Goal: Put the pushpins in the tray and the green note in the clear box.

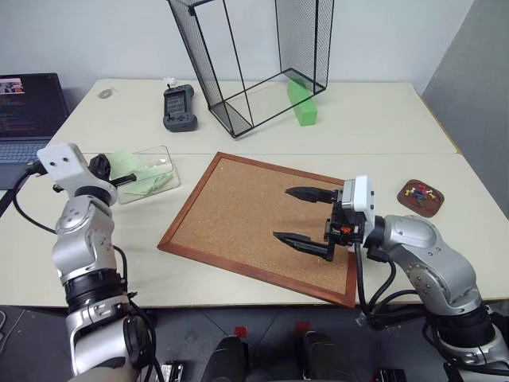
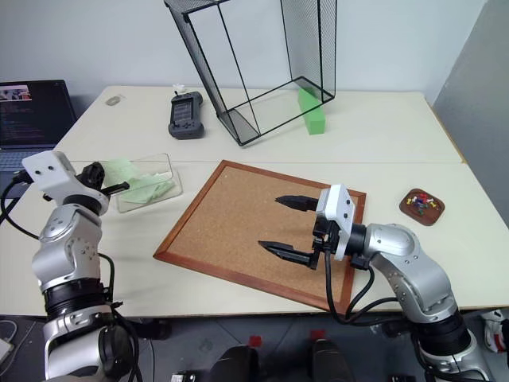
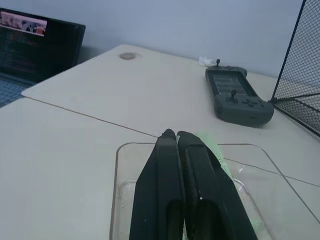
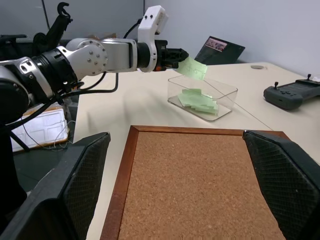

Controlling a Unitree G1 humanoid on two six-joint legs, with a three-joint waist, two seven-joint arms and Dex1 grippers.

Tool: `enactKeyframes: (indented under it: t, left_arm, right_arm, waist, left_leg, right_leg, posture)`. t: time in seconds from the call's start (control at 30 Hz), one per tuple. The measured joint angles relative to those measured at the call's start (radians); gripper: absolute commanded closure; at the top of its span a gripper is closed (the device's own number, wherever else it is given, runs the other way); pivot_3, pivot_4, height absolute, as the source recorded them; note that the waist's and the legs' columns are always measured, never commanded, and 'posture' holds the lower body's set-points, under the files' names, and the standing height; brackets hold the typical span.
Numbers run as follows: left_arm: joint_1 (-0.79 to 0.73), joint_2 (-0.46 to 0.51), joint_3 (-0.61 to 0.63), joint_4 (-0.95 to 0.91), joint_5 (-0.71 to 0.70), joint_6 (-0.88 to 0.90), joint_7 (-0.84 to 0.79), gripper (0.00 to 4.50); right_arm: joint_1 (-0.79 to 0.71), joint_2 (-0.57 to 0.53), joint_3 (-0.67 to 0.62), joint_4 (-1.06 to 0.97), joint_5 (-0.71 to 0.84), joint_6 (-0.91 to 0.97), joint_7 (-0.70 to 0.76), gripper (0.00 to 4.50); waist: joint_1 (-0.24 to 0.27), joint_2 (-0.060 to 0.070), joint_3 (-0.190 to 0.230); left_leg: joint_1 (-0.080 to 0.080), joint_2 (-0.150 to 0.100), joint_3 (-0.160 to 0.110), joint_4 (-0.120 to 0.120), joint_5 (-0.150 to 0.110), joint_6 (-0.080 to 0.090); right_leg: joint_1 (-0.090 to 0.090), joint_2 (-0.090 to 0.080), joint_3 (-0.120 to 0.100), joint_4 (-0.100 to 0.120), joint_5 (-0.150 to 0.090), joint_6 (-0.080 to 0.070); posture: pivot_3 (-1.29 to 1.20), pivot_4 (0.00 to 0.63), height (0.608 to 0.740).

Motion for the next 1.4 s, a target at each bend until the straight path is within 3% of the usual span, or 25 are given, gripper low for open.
enactKeyframes:
  t: [0.07,0.17,0.43,0.87,1.4]
  left_arm:
    - [-0.025,0.002,-0.018,0.066,0.004,-0.032,-0.004,4.42]
    - [-0.064,0.018,-0.031,0.157,0.008,-0.071,-0.004,4.02]
    - [-0.114,0.056,-0.057,0.269,0.023,-0.136,-0.001,2.55]
    - [-0.107,0.074,-0.072,0.272,0.021,-0.142,-0.011,0.10]
    - [-0.034,0.109,-0.167,0.075,0.085,-0.118,-0.036,0.01]
  right_arm:
    - [0.000,-0.005,-0.002,0.000,0.000,0.000,0.000,0.00]
    - [0.000,-0.007,-0.003,0.000,0.000,0.003,-0.003,0.00]
    - [0.014,-0.009,-0.013,0.000,0.000,0.003,-0.018,0.00]
    - [0.020,-0.009,-0.013,-0.014,0.001,0.021,-0.036,0.00]
    - [0.013,-0.004,-0.018,-0.013,0.001,0.022,-0.033,0.00]
  waist:
    - [0.000,0.000,0.000]
    - [-0.003,0.000,0.000]
    - [-0.003,0.000,0.000]
    - [-0.003,0.000,0.000]
    - [-0.003,0.000,0.000]
  left_leg:
    - [0.000,0.000,0.000,0.000,0.000,0.000]
    - [0.000,0.000,0.000,0.000,0.000,0.000]
    - [-0.001,0.000,0.000,0.000,0.000,0.000]
    - [-0.001,0.000,0.000,0.000,0.000,0.000]
    - [-0.001,0.000,0.000,0.000,0.000,0.000]
  right_leg:
    - [0.000,0.000,0.000,0.000,0.000,0.000]
    - [-0.001,0.000,0.000,0.000,0.000,0.000]
    - [-0.001,0.000,0.000,0.000,0.000,0.000]
    - [-0.001,0.000,0.000,0.000,0.000,0.000]
    - [-0.002,-0.001,0.000,0.000,0.000,0.000]
  posture:
    - [0.00,0.150,0.740]
    - [0.00,0.150,0.740]
    - [0.00,0.150,0.740]
    - [0.00,0.150,0.740]
    - [0.00,0.150,0.740]
